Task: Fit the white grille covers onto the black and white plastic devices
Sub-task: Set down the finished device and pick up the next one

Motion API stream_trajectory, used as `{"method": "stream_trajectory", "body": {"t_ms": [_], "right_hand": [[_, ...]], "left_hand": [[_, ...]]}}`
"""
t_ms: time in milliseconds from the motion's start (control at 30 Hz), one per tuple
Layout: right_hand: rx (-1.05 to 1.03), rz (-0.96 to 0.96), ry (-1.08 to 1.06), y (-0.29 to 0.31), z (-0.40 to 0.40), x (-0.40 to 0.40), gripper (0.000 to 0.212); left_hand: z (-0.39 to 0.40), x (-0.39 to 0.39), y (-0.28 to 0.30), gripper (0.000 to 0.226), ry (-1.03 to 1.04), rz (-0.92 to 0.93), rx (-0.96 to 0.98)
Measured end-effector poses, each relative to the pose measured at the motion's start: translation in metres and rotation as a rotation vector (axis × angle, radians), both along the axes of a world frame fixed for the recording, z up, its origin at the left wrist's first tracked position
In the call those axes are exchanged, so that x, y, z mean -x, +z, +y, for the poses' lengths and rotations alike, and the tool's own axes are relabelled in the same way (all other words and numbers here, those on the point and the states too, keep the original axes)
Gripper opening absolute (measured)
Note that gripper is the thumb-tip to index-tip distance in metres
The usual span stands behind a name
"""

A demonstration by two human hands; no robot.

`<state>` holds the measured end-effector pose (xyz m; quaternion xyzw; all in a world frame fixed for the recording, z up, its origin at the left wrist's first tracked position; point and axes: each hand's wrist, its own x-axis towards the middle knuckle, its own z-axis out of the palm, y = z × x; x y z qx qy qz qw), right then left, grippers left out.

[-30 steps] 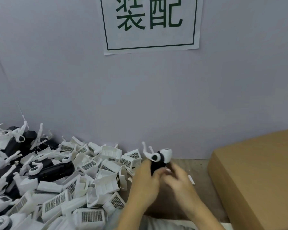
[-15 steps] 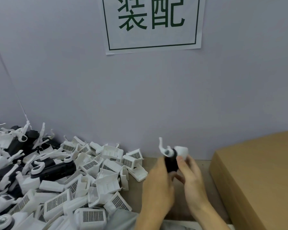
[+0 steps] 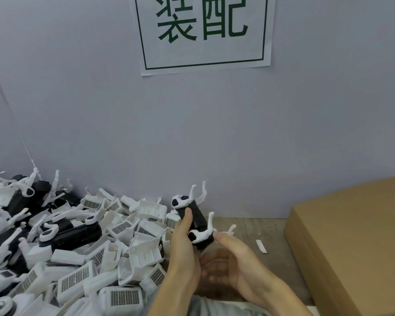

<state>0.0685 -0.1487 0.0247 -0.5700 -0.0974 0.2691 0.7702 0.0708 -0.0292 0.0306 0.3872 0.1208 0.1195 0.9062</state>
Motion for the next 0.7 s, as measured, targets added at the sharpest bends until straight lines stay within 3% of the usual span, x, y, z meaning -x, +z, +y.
{"method": "stream_trajectory", "body": {"t_ms": [200,300,533,700], "right_hand": [[-0.007,-0.118,-0.220,-0.006,0.007,-0.008,0.023],[0.055,-0.252,-0.205,-0.008,0.008,-0.008,0.016],[0.040,-0.282,-0.147,-0.009,0.008,-0.006,0.024],[0.117,-0.245,-0.217,-0.013,0.008,-0.011,0.029]], "left_hand": [[-0.009,0.003,-0.008,0.050,-0.142,0.032,-0.114],[-0.012,0.002,-0.008,0.069,-0.132,0.022,-0.152],[-0.008,0.005,-0.010,0.074,-0.155,0.017,-0.104],[-0.013,0.003,-0.007,0.063,-0.009,-0.048,-0.235]]}}
